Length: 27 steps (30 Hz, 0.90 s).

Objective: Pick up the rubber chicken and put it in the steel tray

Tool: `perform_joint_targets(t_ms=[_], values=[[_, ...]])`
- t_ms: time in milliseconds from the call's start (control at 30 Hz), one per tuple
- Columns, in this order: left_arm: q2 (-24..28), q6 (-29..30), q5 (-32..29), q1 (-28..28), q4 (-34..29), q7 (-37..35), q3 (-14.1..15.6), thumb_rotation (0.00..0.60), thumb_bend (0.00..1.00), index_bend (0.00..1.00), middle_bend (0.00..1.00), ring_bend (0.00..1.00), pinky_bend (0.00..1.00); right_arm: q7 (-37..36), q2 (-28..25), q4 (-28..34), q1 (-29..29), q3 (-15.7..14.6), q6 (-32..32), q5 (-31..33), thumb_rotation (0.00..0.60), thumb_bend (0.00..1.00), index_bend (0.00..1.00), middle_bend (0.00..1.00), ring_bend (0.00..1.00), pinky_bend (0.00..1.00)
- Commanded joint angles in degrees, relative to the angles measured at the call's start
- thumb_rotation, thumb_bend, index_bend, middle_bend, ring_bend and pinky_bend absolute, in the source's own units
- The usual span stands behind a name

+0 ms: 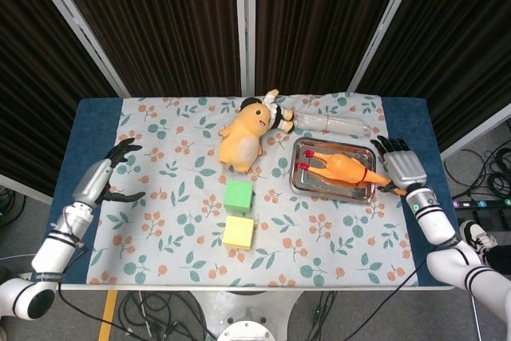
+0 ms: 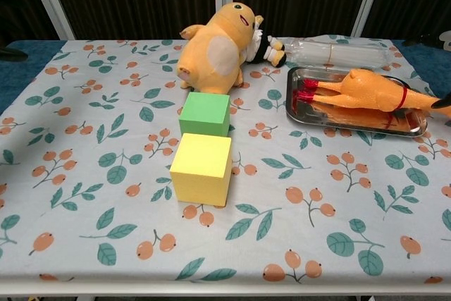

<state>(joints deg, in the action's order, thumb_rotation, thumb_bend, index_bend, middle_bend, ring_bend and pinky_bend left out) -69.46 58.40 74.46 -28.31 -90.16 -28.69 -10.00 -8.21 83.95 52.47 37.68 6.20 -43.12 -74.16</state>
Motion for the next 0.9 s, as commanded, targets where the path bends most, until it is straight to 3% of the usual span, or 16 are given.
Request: perform_joint_targets(t_ms=[33,100,267,333,433,567,733,900], values=[[0.08,0.34,0.02,0.15,-0.12,-0.07,-0.14,0.600,0.17,0.21,0.13,0.10,0.23,2.43,-0.44,1.86,-0.47,0.88,-0.81,1.54,0.600,0.00,0.00,0.00,0.00,0.00],[0.44,0.79,0.15,0.39,-0.34,0.27,-0.15,0.600,0.17,0.21,0.13,0.10,0.23,2.50,-2.18,4.33,-1.23,1.32,-2.71,1.45,0.600,0.00,0.00,0.00,0.00,0.00],[2.11,1.73,0.11,1.12,-0.84,4.09,0.46,0.600,0.17,0.21,0.13,0.10,0.23,3.98,-12.71,16.84,-5.15,1.25,-10.30,-0.80,0.600,0.00,0.00,0.00,0.00,0.03],[2.72,2.43,-0.14,1.59,-1.08,7.03,0.92,0.600,0.17,0.21,0.13,0.10,0.23,5.49,-17.05,22.21,-7.78,1.16,-15.15,-1.67,0.600,0.00,0.00,0.03,0.01,0.09],[3.83,3.68,-0.87,2.56,-1.77,13.12,1.98,0.600,0.17,0.21,0.13,0.10,0.23,5.90,-21.66,27.83,-12.15,0.16,-22.45,-4.12,0.600,0.04,0.01,0.17,0.10,0.24],[4.09,7.55,-2.59,4.81,-2.91,21.76,3.10,0.600,0.17,0.21,0.14,0.10,0.23,3.91,-24.92,30.99,-17.64,-1.87,-30.83,-8.01,0.600,0.11,0.11,0.30,0.23,0.36],[3.71,13.12,-3.58,8.39,-4.03,30.19,4.97,0.600,0.17,0.21,0.14,0.10,0.23,3.04,-25.17,31.72,-24.50,-4.16,-41.66,-12.36,0.600,0.11,0.14,0.25,0.21,0.36],[2.43,19.68,-3.77,12.79,-4.92,35.28,6.54,0.600,0.17,0.22,0.14,0.10,0.23,4.08,-24.32,32.12,-29.01,-6.19,-46.35,-14.07,0.600,0.11,0.09,0.19,0.15,0.33]])
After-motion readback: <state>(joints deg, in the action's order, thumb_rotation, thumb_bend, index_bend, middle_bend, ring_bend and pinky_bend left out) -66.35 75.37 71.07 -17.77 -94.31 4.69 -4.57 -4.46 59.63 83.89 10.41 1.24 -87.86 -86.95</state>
